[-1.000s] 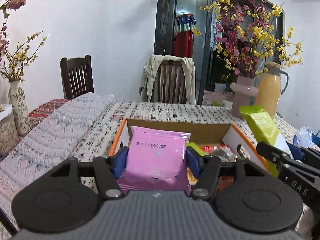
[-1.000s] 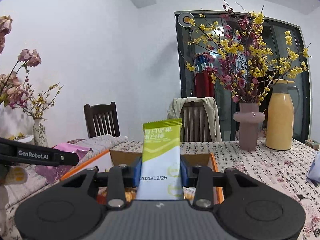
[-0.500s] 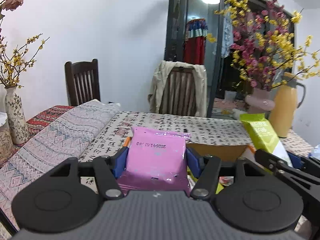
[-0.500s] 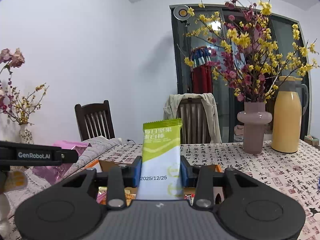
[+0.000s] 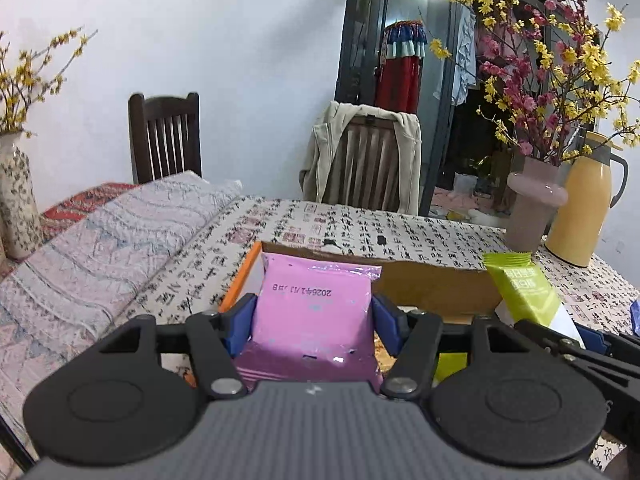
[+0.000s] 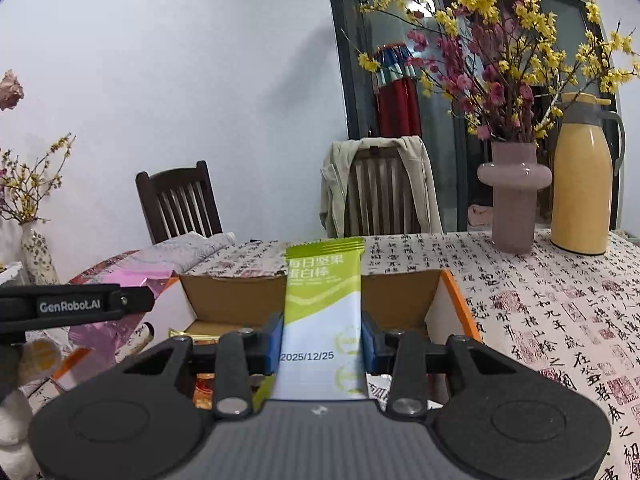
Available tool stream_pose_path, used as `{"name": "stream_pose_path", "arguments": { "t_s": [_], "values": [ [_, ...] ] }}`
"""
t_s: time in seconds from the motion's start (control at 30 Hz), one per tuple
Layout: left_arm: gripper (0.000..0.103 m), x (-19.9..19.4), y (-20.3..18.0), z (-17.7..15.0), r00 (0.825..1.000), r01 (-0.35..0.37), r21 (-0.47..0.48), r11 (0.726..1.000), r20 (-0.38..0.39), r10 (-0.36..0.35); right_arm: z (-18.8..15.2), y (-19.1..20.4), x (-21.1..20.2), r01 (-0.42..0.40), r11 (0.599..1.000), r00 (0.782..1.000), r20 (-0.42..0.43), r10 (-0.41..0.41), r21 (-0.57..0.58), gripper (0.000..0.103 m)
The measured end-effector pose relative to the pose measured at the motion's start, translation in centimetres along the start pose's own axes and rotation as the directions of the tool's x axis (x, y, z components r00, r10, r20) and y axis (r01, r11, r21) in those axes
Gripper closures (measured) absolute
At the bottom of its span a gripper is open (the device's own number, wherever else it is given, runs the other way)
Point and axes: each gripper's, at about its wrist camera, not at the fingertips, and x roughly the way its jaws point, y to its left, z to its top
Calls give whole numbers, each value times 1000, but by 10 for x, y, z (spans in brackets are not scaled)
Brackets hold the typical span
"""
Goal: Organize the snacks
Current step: 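Open the left tool and the right tool to drop both packets into the box, then move both open tools back from the box to the snack pile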
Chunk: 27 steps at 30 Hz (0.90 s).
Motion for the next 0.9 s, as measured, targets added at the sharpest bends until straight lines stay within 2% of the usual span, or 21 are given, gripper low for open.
{"name": "stream_pose_path", "arguments": {
  "t_s": [0.03, 0.07, 0.1, 0.13, 0.17, 0.2, 0.27, 0.33, 0.6, 0.8, 0.9],
  "values": [
    [40, 0, 1, 0, 1000, 3, -7, 1000, -2, -3, 0, 0, 0, 0, 1000, 1000, -3, 0, 3, 64],
    [34, -2, 3, 0, 1000, 2, -16, 1000, 6, -2, -1, -1, 0, 0, 1000, 1000, -7, 0, 7, 62],
    [18, -5, 5, 0, 1000, 1, -25, 1000, 16, -1, -1, -1, -1, 5, 1000, 1000, -8, -5, 12, 61],
    [8, -8, 7, 1, 1000, -6, -37, 999, 28, 7, -1, -2, -2, 14, 1000, 1000, -4, -13, 18, 58],
    [0, -13, 9, 1, 999, -19, -49, 999, 47, 21, -1, -3, -4, 20, 999, 1000, 1, -20, 25, 49],
    [0, -15, 10, 2, 998, -23, -57, 998, 61, 26, -1, -4, -6, 24, 999, 1000, 11, -25, 33, 44],
    [0, -21, 12, 3, 996, -17, -69, 997, 81, 22, 0, -6, -12, 34, 998, 999, 40, -36, 47, 15],
    [0, -24, 12, 4, 996, -20, -71, 997, 89, 26, 1, -8, -17, 41, 998, 997, 67, -45, 57, 2],
    [0, -30, 17, 6, 996, 10, -91, 996, 87, -2, 0, -10, -20, 24, 997, 994, 103, -32, 80, 0],
    [0, -31, 15, 6, 998, -5, -97, 995, 64, 12, 3, -3, -24, 23, 999, 994, 108, -29, 49, 0],
    [0, -45, 15, 12, 997, -7, -105, 994, 75, 15, 9, 2, -35, 24, 999, 993, 117, -27, 27, 0]
  ]
}}
